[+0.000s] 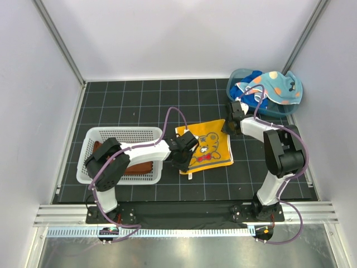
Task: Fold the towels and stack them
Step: Fold the towel
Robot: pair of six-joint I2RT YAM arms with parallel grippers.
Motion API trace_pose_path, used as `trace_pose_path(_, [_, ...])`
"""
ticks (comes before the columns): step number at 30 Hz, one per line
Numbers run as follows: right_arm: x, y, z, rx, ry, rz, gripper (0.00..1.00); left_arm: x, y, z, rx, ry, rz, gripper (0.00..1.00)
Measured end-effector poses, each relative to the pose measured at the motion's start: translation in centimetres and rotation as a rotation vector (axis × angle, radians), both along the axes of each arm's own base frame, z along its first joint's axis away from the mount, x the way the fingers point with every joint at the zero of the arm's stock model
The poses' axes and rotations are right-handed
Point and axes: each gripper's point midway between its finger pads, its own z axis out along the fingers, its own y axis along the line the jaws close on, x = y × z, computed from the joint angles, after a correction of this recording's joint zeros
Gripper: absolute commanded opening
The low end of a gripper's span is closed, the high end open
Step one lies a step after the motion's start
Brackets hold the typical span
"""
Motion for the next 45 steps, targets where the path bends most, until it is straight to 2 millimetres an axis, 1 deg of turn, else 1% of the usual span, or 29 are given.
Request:
trace_pose_path(5, [0.4, -0.1, 0.1, 0.009, -0.001, -0.004, 0.30, 0.0, 0.0, 0.0, 0.000, -0.001, -0.001, 0.14])
trace_pose_path(8, [-0.1, -0.1, 0.1, 0.018, -0.009, -0.004, 0.31, 0.0, 0.0, 0.1, 0.002, -0.001, -0.002, 0.16])
trace_pose_path(11, [-1.6, -0.5, 0.2, 0.016, -0.005, -0.009, 0.34, 0.0, 0.2, 0.3, 0.015, 0.002, -0.004, 0.19])
trace_pose_path(12, [-2.4, -0.7, 0.3, 0.014, -0.001, -0.011, 0.34, 0.0, 0.2, 0.5, 0.018, 0.003, -0.006, 0.20])
trace_pose_path(15, [-5.0, -1.2, 1.0, 0.001, 0.008, -0.018, 0.40, 0.5, -0.4, 1.9, 0.011, -0.007, -0.014, 0.28])
trace_pose_path(19, [-6.4, -0.8, 3.1, -0.007, -0.031, -0.002, 0.41, 2.3, -2.4, 5.0, -0.046, -0.060, -0.014, 0.30])
trace_pose_path(22, [-7.2, 0.2, 4.6, 0.014, -0.076, 0.016, 0.41, 4.7, -3.7, 7.7, -0.098, -0.121, 0.015, 0.31])
trace_pose_path(24, [-8.2, 1.0, 4.9, 0.025, -0.088, 0.032, 0.39, 6.4, -4.0, 8.6, -0.117, -0.148, 0.049, 0.30])
trace_pose_path(25, [-8.8, 1.4, 4.7, 0.030, -0.087, 0.042, 0.36, 7.6, -3.9, 8.9, -0.121, -0.158, 0.073, 0.31])
trace_pose_path(26, [-9.6, 1.7, 4.5, 0.034, -0.080, 0.051, 0.33, 8.8, -3.8, 8.8, -0.122, -0.170, 0.099, 0.31])
trace_pose_path(27, [-10.2, 1.8, 4.2, 0.038, -0.075, 0.056, 0.33, 10.1, -3.5, 8.4, -0.115, -0.180, 0.128, 0.31])
trace_pose_path(28, [-11.0, 2.0, 3.7, 0.047, -0.066, 0.057, 0.33, 11.2, -3.2, 7.9, -0.106, -0.184, 0.157, 0.31])
trace_pose_path(30, [-12.7, 1.9, 2.5, 0.054, -0.042, 0.049, 0.33, 13.2, -2.4, 6.1, -0.078, -0.185, 0.205, 0.31])
trace_pose_path(32, [-14.3, 1.2, 1.3, 0.052, -0.017, 0.027, 0.33, 14.7, -1.3, 4.2, -0.041, -0.182, 0.242, 0.31])
trace_pose_path(34, [-15.7, 0.4, 0.2, 0.041, 0.008, 0.001, 0.33, 15.7, -0.4, 2.1, -0.001, -0.172, 0.271, 0.31])
trace_pose_path(35, [-16.1, 0.1, -0.2, 0.039, 0.016, -0.008, 0.33, 16.0, 0.1, 1.1, 0.017, -0.165, 0.281, 0.31])
trace_pose_path(36, [-16.2, 0.1, -0.2, 0.046, 0.010, -0.015, 0.33, 16.1, 0.3, 0.4, 0.030, -0.159, 0.286, 0.31])
trace_pose_path(40, [-16.2, 0.1, -0.2, 0.060, 0.004, -0.037, 0.33, 17.6, 0.2, 0.9, 0.012, -0.188, 0.313, 0.31])
trace_pose_path(45, [-16.4, 0.1, -0.1, 0.072, -0.002, -0.053, 0.33, 17.8, 0.4, 0.5, 0.015, -0.182, 0.326, 0.32])
